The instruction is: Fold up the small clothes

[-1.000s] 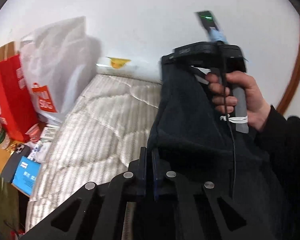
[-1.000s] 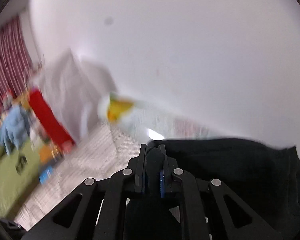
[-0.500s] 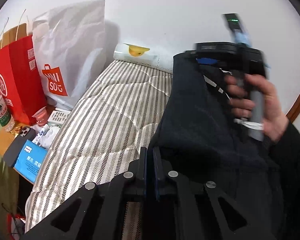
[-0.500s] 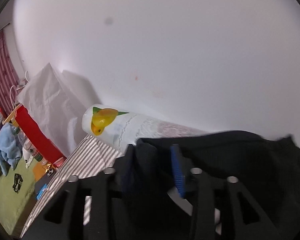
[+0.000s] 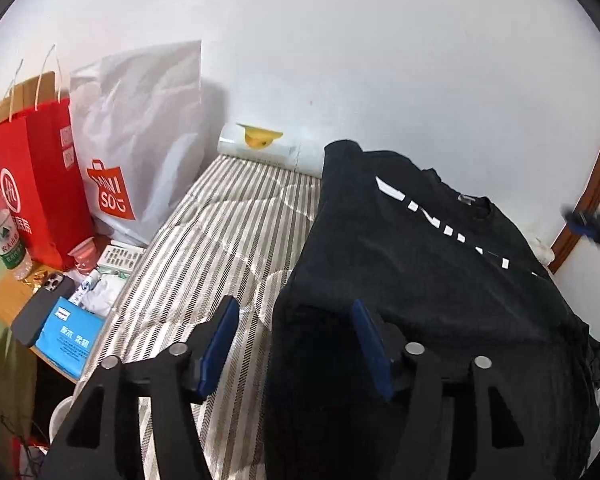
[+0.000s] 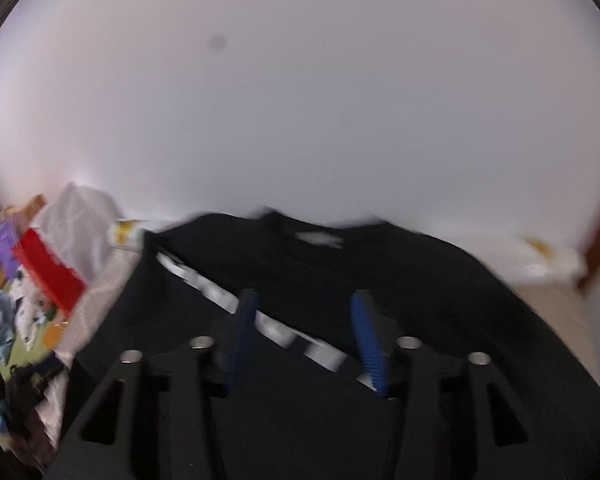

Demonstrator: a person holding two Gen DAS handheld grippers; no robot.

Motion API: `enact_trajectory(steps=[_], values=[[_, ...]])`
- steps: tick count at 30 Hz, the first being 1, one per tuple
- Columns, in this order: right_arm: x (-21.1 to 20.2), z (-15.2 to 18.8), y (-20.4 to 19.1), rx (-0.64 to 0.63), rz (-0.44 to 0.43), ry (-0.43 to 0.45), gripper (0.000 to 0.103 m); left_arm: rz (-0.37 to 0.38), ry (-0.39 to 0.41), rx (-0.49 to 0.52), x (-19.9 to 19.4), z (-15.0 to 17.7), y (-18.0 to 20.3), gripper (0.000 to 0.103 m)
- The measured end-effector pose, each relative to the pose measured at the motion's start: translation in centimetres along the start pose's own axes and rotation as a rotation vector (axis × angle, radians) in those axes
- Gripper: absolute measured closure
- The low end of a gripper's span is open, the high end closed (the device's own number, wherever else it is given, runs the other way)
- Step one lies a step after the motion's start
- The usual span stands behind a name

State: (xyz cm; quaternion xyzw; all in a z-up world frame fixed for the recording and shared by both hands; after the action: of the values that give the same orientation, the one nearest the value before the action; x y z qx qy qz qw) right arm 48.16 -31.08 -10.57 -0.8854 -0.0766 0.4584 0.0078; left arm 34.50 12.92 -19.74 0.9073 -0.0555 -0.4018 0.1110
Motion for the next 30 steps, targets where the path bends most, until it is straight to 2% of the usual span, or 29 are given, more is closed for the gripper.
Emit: enact_trajectory(steps=[2, 4, 6, 9, 13, 14, 15, 17, 18, 19, 21, 22, 24, 26, 28, 30], values=[[-1.8, 2.9, 4.4, 0.062, 0.041, -0.006, 0.043, 0.007, 0.013, -0.002, -0.9, 0.1, 0.3, 0.043], [-1.9, 6.6, 8.5, 0.137, 0.083, -0.040, 0.043, 0.010, 0.018, 0.000, -1.7, 0.3, 0.8, 0.039], [-1.3, 9.2, 11.4, 0.196, 0.073, -0.072, 0.043, 0.019, 0.012, 0.009, -2.6, 0.9, 1.5, 0.039], [1.0, 12.3, 12.9, 0.266, -0.001, -0.120, 0.043, 0.007, -0.004, 0.032, -3.7, 2.3, 2.3, 0.039], [3.7, 13.3, 12.1, 0.350, -0.140, -0.127, 0.043, 0.008, -0.034, 0.018, -4.9, 3.9, 2.3, 0.038], [4.8, 13.0, 11.2, 0.359, -0.154, -0.133, 0.048, 0.011, -0.042, 0.010, -5.3, 4.2, 2.2, 0.038], [5.6, 12.8, 10.7, 0.352, -0.153, -0.141, 0.069, 0.011, -0.048, 0.006, -5.5, 4.4, 2.2, 0.038], [6.0, 12.2, 9.1, 0.275, -0.153, -0.152, 0.090, -0.007, -0.053, 0.014, -6.0, 4.5, 2.2, 0.038], [5.2, 11.7, 8.6, 0.224, -0.142, -0.124, 0.090, -0.019, -0.052, 0.024, -6.2, 4.5, 2.3, 0.038], [3.9, 11.0, 8.4, 0.186, -0.128, -0.059, 0.090, -0.031, -0.050, 0.038, -6.5, 4.5, 2.4, 0.038], [1.7, 10.1, 8.7, 0.167, -0.113, 0.037, 0.091, -0.047, -0.050, 0.052, -6.5, 4.3, 2.6, 0.038], [1.5, 10.0, 9.0, 0.167, -0.097, 0.043, 0.091, -0.050, -0.053, 0.056, -6.4, 4.2, 2.8, 0.038], [2.5, 10.4, 9.6, 0.145, 0.017, 0.005, 0.090, -0.049, -0.064, 0.057, -5.9, 3.9, 3.3, 0.038], [4.6, 11.6, 10.5, 0.143, 0.108, -0.093, 0.087, -0.034, -0.075, 0.059, -5.4, 3.8, 4.3, 0.038], [5.1, 12.2, 10.8, 0.178, 0.071, -0.127, 0.082, -0.017, -0.079, 0.068, -5.4, 3.9, 5.4, 0.038], [3.7, 12.7, 11.4, 0.223, 0.036, -0.118, 0.069, -0.007, -0.080, 0.094, -5.5, 4.2, 6.5, 0.038]])
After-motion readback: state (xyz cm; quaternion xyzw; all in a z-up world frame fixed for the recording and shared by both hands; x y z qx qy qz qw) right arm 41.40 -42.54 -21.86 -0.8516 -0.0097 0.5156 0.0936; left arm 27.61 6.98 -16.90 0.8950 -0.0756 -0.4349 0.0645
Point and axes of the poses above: each gripper's, at about its wrist camera, not at the fingertips, and x roughly the way its jaws point, y to its right, z to its underside, the point moved 7 cm from there along x, roughly the way its jaws point, and after that the axes turned 8 degrees about -y, right-handed, at the moved point
